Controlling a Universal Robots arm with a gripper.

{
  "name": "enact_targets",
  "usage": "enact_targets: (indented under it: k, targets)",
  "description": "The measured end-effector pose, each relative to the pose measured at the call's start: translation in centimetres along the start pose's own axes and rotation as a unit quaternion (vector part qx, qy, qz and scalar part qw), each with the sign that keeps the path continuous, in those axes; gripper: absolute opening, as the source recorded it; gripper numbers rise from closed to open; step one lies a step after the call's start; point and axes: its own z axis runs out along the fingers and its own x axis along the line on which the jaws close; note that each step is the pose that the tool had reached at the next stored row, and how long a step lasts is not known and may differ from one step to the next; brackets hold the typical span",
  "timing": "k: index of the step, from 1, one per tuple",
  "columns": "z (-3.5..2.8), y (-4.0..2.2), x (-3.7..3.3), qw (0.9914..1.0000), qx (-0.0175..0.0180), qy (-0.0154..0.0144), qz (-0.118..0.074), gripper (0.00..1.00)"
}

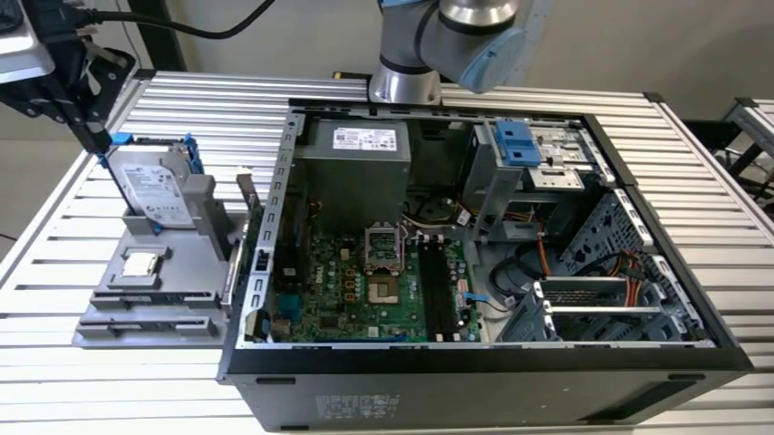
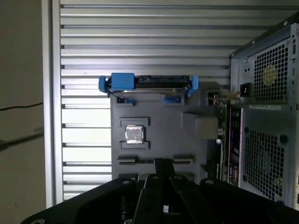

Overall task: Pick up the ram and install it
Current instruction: 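Reach for the ram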

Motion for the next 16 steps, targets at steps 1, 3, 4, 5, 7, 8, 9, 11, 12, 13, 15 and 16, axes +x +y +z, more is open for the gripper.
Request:
enact_targets:
  k: [1,3,4,5,7,8,9,11,12,13,15,16]
  targets:
    - [0.01,-0.16,0.0,1.0,0.0,0.0,0.0,0.0]
    - [0.02,-0.45,-0.01,1.0,0.0,0.0001,0.0,0.0]
    - [0.03,-0.61,-0.01,1.0,0.0,0.0001,0.0,0.0]
    - [0.05,-0.77,-0.01,1.0,0.0,0.0001,0.0,0.0]
    - [0.07,-1.09,-0.01,1.0,0.0,0.0001,0.0,0.0]
    - [0.08,-1.26,-0.01,1.0,0.0,0.0002,0.0,0.0]
    - [0.1,-1.42,-0.02,1.0,0.0,0.0002,0.0,0.0]
    - [0.12,-1.7,-0.02,1.0,0.0,0.0003,0.0,0.0]
    - [0.14,-1.83,-0.02,1.0,0.0,0.0003,0.0,0.0]
    - [0.16,-1.96,-0.02,1.0,0.0,0.0003,0.0,0.0]
    - [0.2,-2.2,-0.03,1.0,0.0,0.0003,0.0,0.0]
    - [0.21,-2.31,-0.02,1.0,0.0,0.0004,0.0,0.0]
